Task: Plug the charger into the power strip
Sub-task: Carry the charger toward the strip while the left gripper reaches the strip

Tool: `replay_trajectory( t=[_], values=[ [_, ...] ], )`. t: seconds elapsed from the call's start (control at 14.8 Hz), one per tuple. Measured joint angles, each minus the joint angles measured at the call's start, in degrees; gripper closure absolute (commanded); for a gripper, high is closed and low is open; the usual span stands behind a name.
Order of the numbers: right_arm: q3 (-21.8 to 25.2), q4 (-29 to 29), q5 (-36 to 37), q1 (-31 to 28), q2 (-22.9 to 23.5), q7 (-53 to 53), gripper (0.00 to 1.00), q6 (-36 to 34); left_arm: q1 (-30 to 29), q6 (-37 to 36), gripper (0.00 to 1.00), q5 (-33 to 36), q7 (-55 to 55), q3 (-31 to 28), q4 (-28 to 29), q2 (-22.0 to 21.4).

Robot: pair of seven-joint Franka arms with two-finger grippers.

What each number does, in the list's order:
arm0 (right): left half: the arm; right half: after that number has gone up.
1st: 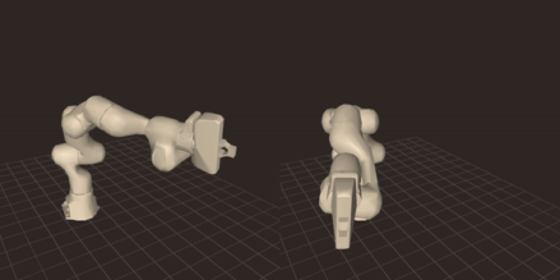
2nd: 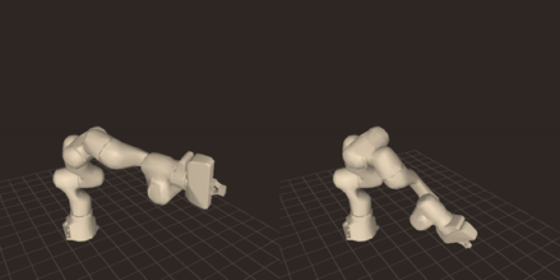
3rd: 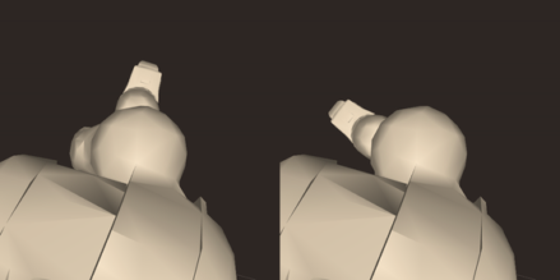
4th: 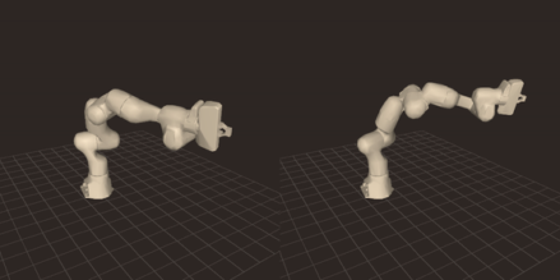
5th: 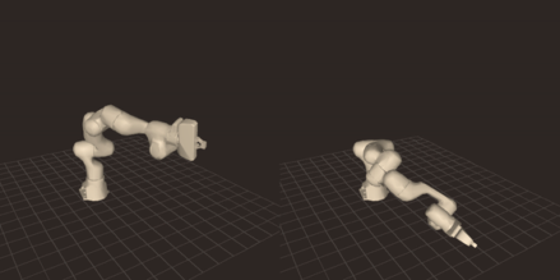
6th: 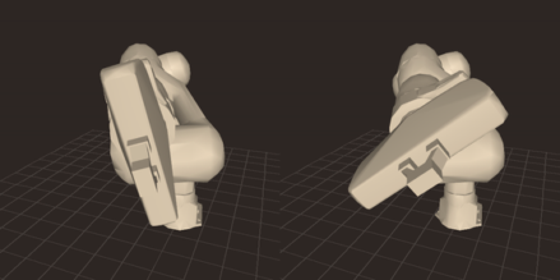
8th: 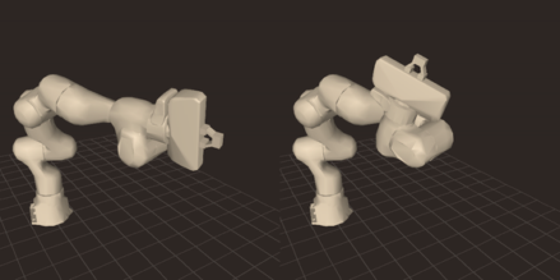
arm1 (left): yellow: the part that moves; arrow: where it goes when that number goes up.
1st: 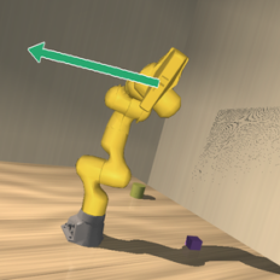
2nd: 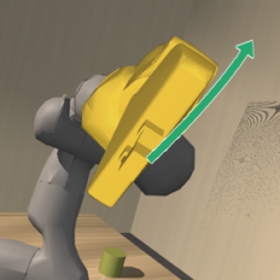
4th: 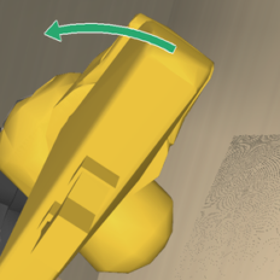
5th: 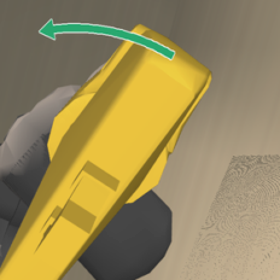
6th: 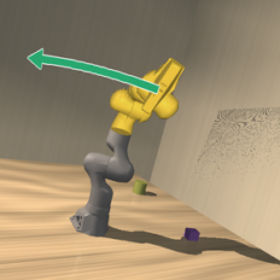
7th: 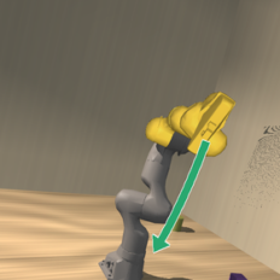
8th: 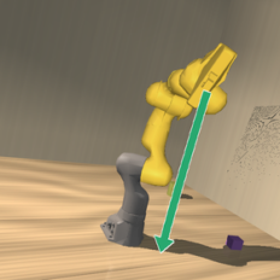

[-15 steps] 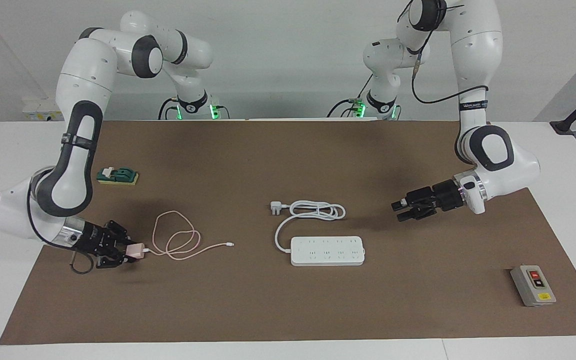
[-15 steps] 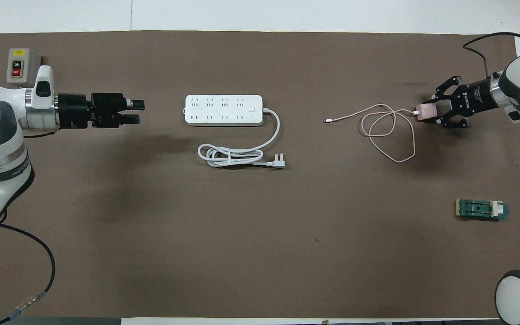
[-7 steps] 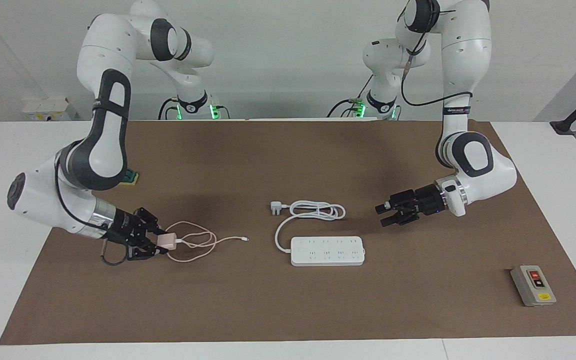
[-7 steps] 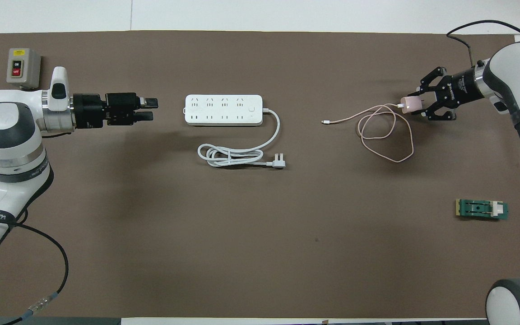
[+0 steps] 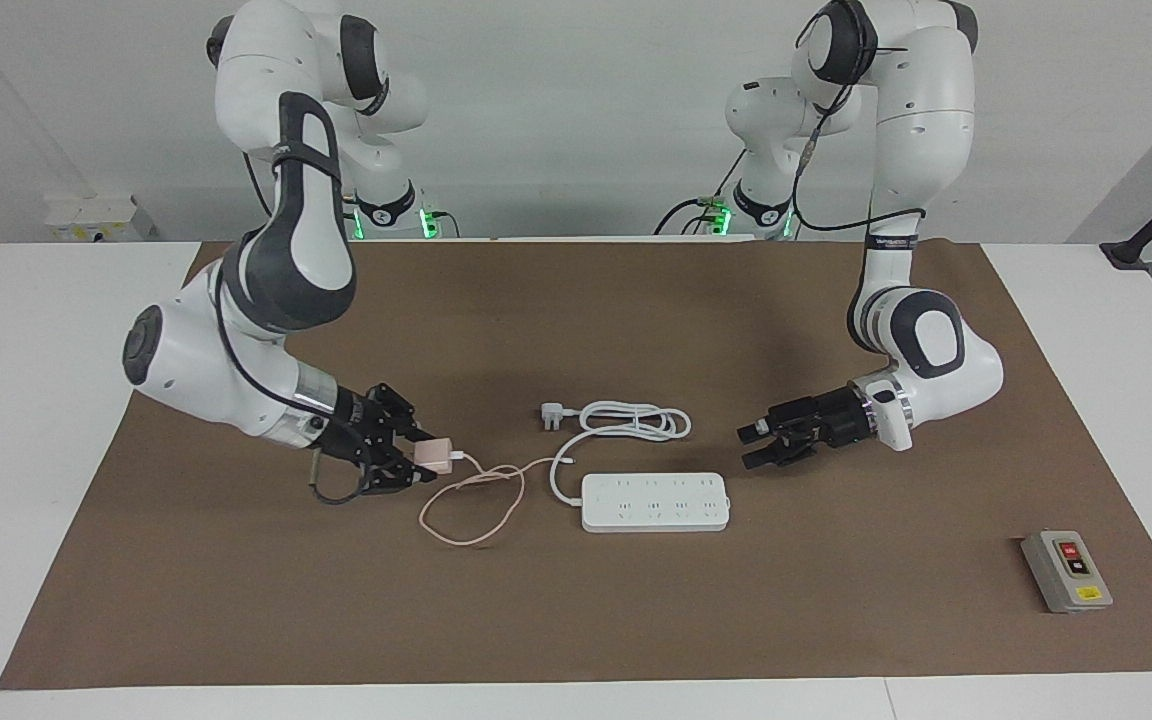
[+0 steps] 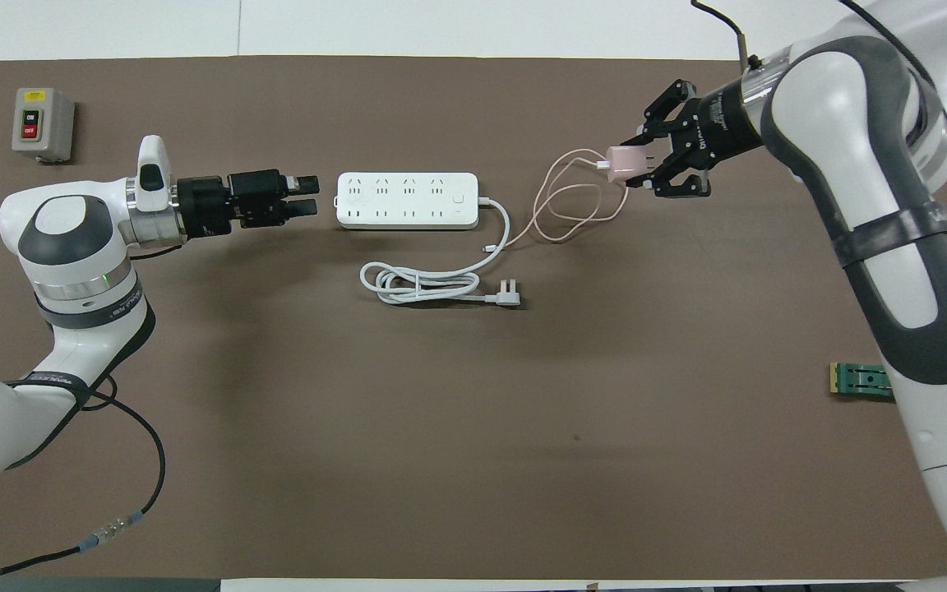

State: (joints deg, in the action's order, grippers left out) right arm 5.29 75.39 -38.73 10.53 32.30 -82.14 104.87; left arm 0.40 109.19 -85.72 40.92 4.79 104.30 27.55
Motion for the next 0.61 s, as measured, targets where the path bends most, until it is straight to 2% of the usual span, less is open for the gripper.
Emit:
replay_trajectory(
  t=[0.41, 0.61],
  values=[
    [-0.1, -0.1, -1.2, 10.3, 0.0, -9.8, 1.00, 9.5, 0.3, 0.0, 0.00, -8.7, -0.3, 6.4, -0.9, 0.0],
    [-0.1, -0.1, -1.4, 14.0, 0.1, -10.3, 1.00, 10.9, 2.2, 0.1, 0.00, -11.5, -2.8, 7.9, -0.9, 0.0]
  ],
)
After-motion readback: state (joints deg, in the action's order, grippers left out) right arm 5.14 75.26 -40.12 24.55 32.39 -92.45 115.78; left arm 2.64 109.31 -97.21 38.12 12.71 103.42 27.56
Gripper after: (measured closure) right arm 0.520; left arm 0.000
